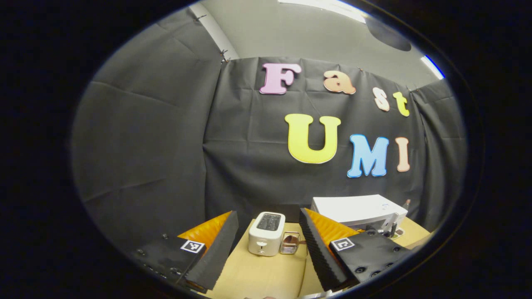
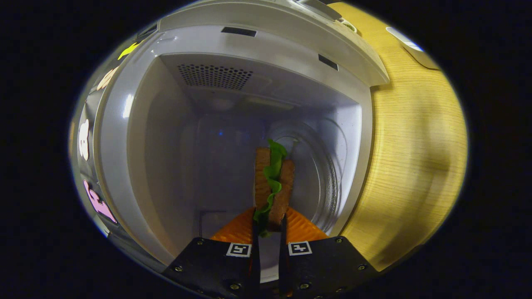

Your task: Open the microwave oven with the left hand, put the food in, and close the microwave oven.

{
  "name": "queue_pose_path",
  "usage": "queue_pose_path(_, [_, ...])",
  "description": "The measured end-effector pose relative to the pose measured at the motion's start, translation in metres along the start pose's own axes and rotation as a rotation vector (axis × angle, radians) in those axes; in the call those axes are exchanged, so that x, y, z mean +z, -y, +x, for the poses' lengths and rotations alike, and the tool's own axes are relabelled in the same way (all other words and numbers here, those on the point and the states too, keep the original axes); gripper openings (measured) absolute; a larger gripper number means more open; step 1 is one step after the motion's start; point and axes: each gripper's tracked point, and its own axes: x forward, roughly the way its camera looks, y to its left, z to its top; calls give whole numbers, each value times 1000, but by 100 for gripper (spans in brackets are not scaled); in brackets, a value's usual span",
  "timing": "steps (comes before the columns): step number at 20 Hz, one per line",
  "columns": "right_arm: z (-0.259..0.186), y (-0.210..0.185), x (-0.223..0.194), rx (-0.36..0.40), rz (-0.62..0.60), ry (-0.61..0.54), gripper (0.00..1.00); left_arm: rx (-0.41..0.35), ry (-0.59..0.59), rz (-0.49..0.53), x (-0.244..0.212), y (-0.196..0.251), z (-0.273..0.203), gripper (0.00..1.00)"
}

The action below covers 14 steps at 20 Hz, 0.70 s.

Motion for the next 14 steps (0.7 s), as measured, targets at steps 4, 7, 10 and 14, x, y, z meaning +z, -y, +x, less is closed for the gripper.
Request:
queue_pose_path(4, [-2,5,0,-49,-52,-9,23,-22,10,2,3,15,7,97])
queue_pose_path(7, [-9,7,0,-80,-107,-36,37,-50,21,11,8,30,11,94])
queue_pose_path(10, [-21,8,3,-84,-138,-51,61,-67,31,6,8,44,16,97])
queue_pose_path(14, [-47,12,10,-100,-214,-69,63,-87,36,-21,8,60,20,97])
